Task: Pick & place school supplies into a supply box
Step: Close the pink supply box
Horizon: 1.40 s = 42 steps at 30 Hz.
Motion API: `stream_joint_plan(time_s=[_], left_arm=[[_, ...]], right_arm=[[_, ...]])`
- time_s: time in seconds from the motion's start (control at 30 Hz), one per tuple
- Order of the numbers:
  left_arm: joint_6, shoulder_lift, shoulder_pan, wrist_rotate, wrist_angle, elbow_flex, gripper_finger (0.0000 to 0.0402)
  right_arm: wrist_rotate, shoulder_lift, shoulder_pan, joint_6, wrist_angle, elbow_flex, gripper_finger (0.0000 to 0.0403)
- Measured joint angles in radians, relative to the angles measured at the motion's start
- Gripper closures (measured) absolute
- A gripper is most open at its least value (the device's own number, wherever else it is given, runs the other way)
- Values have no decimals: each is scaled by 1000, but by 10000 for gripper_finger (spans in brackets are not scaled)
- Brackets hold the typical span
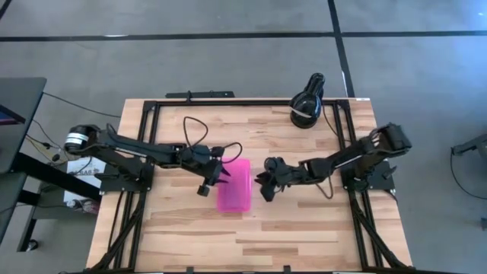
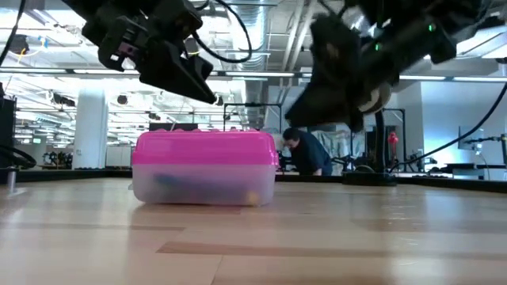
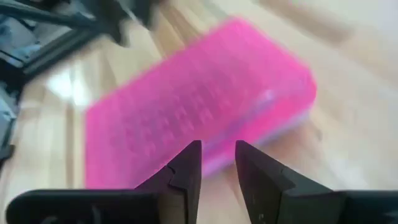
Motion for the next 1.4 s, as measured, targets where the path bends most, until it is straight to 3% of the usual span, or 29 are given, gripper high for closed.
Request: stream_joint_plan(time_s=[0.23,0.37,0.6,0.83,1.03,1.4], left_arm=[[-57,-13,24,-34,-86,1,288],[-192,-13,32,-135,-200,1,288],[-289,-34,-1,-135,-368,-1,288],[-392,-36,-78,-153,-383,1,288],[-489,53,-112,-145,-393,0,288],[-500,192,-125,-97,-189,-1,288]], right_arm=[[-43,-73,-25,-228,103,1,310],[-170,-2,-38,-310,250,1,310],[-244,170,-19,-305,319,76,310],[-247,261,-6,-313,289,159,310],[-240,273,-21,-311,250,170,310],[-243,270,-46,-279,207,172,310]])
